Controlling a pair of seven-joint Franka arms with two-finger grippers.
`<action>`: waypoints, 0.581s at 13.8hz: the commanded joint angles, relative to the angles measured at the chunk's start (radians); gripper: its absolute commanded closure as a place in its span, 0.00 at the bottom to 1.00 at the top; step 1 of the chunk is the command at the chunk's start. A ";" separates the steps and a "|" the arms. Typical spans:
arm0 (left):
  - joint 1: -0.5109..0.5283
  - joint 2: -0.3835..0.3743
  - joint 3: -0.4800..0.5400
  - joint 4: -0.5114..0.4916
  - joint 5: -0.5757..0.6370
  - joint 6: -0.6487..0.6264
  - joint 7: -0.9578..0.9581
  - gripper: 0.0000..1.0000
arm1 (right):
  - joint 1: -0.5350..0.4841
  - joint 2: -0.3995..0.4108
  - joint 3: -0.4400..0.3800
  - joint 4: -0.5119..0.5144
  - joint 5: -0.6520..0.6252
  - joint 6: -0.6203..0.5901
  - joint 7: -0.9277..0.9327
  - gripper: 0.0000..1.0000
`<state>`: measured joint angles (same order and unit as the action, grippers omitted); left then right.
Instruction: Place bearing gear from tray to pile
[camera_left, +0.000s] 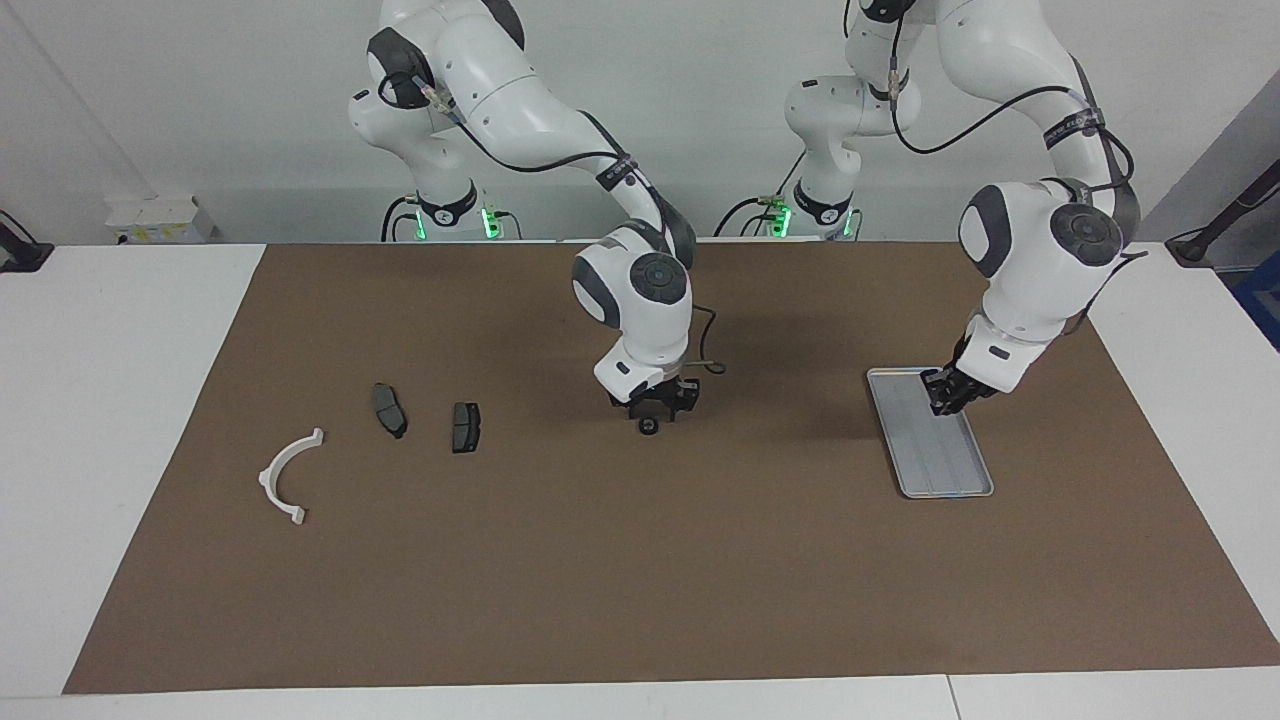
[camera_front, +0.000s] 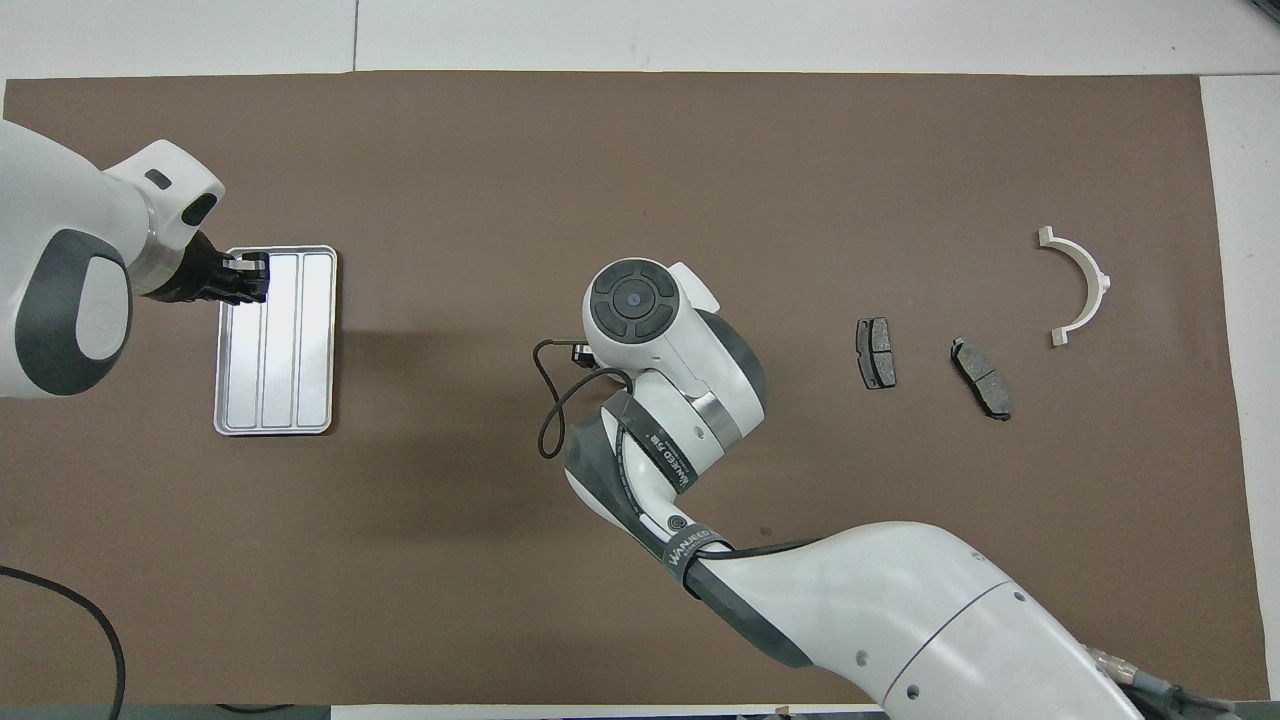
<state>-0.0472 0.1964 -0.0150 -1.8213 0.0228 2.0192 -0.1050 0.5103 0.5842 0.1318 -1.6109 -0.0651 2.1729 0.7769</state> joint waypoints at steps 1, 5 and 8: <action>-0.005 -0.029 -0.007 -0.007 0.003 -0.034 -0.038 1.00 | -0.007 -0.027 0.002 -0.040 0.007 0.039 0.018 0.35; -0.028 -0.029 -0.007 -0.007 0.003 -0.034 -0.068 1.00 | -0.010 -0.027 0.002 -0.044 0.007 0.045 0.016 0.50; -0.034 -0.029 -0.007 -0.009 0.003 -0.036 -0.076 1.00 | -0.010 -0.027 0.002 -0.044 0.004 0.042 0.018 0.83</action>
<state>-0.0689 0.1837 -0.0292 -1.8214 0.0226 2.0021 -0.1587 0.5067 0.5815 0.1287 -1.6148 -0.0651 2.1876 0.7769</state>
